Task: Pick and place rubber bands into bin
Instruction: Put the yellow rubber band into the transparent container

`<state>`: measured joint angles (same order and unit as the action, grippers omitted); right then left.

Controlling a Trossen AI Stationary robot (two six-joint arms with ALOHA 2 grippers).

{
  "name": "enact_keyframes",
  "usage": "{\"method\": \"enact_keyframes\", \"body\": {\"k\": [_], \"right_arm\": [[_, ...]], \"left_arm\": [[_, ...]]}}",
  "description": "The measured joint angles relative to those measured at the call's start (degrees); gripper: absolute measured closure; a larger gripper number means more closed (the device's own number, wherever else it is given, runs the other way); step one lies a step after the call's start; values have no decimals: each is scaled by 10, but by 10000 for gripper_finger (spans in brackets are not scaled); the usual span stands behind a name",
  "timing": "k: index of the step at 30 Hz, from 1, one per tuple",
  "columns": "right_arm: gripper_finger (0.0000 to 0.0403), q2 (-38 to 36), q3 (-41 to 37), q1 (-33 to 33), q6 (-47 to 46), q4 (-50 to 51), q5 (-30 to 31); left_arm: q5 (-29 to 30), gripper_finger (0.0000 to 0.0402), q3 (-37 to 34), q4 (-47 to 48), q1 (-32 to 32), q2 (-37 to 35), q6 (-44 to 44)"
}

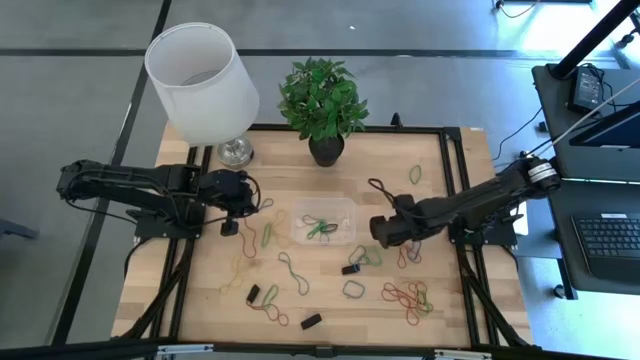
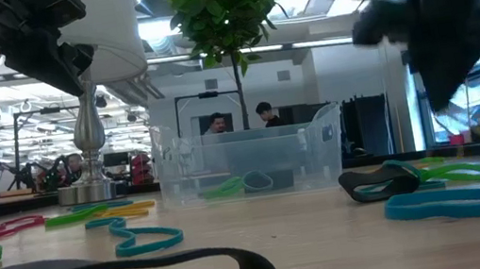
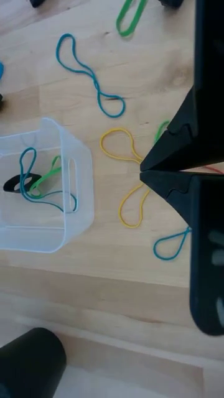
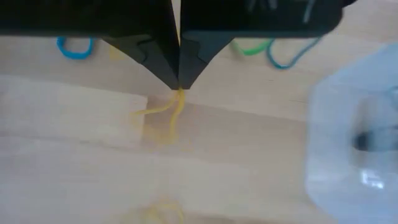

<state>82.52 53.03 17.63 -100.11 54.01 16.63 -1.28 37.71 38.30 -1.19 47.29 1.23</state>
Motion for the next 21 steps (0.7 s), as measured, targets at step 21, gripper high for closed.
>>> {"method": "enact_keyframes", "body": {"k": [21], "right_arm": [[403, 174, 415, -22, 324, 105, 193]], "left_arm": [[4, 396, 0, -29, 0, 0, 30]]}}
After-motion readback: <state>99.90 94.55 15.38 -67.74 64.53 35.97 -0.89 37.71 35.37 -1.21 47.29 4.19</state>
